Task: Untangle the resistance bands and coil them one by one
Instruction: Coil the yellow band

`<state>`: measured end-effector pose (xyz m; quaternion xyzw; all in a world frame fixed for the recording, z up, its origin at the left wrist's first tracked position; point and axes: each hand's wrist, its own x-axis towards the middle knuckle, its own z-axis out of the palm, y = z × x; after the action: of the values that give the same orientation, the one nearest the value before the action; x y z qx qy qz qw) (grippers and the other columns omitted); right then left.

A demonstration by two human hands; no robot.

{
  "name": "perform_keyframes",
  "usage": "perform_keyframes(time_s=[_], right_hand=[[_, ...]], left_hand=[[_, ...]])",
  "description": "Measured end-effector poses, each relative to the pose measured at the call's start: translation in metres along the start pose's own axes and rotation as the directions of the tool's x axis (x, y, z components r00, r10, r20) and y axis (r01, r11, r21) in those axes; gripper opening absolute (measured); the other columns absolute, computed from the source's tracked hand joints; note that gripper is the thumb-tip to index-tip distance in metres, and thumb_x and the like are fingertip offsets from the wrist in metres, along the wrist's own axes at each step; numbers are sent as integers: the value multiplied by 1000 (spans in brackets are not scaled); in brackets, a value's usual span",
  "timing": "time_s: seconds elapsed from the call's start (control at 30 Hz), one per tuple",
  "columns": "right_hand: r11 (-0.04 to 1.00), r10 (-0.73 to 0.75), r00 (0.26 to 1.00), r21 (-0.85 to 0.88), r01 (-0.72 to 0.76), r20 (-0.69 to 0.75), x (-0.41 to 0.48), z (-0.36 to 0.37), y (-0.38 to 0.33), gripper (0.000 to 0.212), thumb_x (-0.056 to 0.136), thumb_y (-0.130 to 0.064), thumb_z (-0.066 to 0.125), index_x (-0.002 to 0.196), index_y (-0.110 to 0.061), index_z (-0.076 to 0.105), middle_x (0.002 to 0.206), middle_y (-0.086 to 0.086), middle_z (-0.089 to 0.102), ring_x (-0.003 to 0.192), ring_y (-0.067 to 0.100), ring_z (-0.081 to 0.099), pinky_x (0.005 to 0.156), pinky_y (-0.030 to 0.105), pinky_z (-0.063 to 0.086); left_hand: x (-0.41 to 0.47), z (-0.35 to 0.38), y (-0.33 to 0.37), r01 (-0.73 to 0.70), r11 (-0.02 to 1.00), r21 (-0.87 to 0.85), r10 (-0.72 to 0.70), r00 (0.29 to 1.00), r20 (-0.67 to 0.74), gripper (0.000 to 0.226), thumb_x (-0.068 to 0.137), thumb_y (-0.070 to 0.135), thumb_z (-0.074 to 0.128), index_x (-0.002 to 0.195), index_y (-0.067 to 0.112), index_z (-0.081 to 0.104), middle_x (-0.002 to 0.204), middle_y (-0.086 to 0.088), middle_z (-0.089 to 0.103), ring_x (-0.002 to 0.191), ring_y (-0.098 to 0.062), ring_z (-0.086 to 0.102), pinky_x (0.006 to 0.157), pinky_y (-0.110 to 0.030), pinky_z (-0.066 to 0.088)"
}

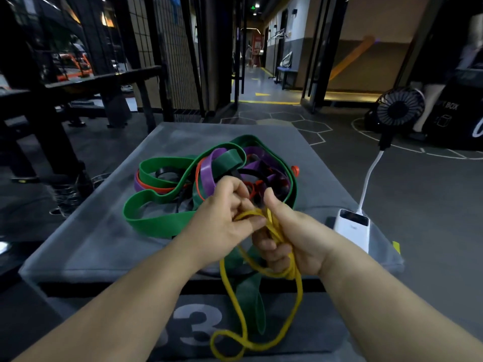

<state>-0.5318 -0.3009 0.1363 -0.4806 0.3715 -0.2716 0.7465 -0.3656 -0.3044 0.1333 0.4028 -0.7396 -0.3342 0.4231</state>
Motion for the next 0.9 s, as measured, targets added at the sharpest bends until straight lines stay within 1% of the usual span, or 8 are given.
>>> perform_keyframes(time_s=[0.1, 0.17, 0.3, 0.43, 0.57, 0.7, 0.83, 0.9], right_hand=[[997, 31, 993, 70, -39, 114, 1, -6, 4, 50, 58, -66, 80, 69, -22, 59, 49, -7, 35, 33, 1, 26, 35, 11, 24], [995, 50, 970, 71, -69, 237, 2, -10, 7, 49, 57, -54, 88, 69, -21, 53, 47, -9, 36, 31, -1, 29, 33, 11, 28], [977, -12, 889, 193, -86, 458, 4, -13, 8, 39, 84, -47, 70, 65, -23, 47, 45, -12, 48, 32, -3, 42, 35, 11, 35], [945, -169, 795, 325, -37, 583, 3, -6, 6, 33, 101, -37, 46, 71, -22, 42, 54, -7, 42, 40, 7, 41, 48, 18, 45], [946, -194, 784, 324, -9, 589, 0, 0, 7, 32, 100, -33, 46, 73, -20, 37, 58, -5, 52, 46, 7, 51, 56, 21, 50], [961, -173, 826, 276, 22, 536, -1, -8, 5, 24, 96, -31, 55, 76, -18, 57, 70, -5, 65, 60, 8, 65, 60, 23, 53], [982, -160, 853, 167, 87, 496, -1, -12, 4, 20, 86, -31, 70, 73, -18, 62, 67, -4, 62, 57, 8, 62, 57, 23, 53], [984, -156, 860, 157, 90, 486, -3, -15, -1, 19, 83, -31, 73, 73, -18, 63, 66, -5, 61, 52, 4, 58, 51, 18, 49]], left_hand=[[1, -5, -5, -12, 998, -54, 8, 998, -65, 41, 78, 15, 75, 95, 27, 41, 85, 12, 61, 71, -16, 64, 69, -39, 52], [2, -6, -7, -14, 997, 74, 22, 993, -114, 37, 77, 23, 78, 93, 29, 45, 82, 4, 59, 69, -14, 61, 64, -33, 48], [3, -2, -9, -5, 998, 60, 10, 996, -92, 41, 69, 64, 60, 90, 29, 57, 83, 7, 58, 76, -7, 57, 69, -20, 42], [-5, 7, -9, 90, 962, -257, -38, 979, 199, 81, 61, 89, 51, 114, 29, 57, 110, 4, 64, 103, 3, 58, 86, -13, 45], [-10, 7, -6, 116, 938, -326, -10, 951, 309, 78, 60, 85, 56, 113, 27, 57, 105, 17, 67, 104, 5, 58, 88, -14, 45], [-4, -2, -2, 97, 953, -285, -22, 966, 256, 81, 57, 82, 65, 92, 9, 60, 84, -5, 54, 81, -15, 51, 74, -31, 41], [-3, -5, -1, 162, 906, -392, -49, 958, 284, 34, 69, 45, 73, 84, 17, 59, 79, -4, 52, 78, -16, 48, 71, -26, 40], [-3, -3, 0, 172, 873, -457, -70, 971, 230, 25, 73, 33, 72, 84, 17, 58, 77, -1, 53, 76, -13, 49, 69, -24, 41]])
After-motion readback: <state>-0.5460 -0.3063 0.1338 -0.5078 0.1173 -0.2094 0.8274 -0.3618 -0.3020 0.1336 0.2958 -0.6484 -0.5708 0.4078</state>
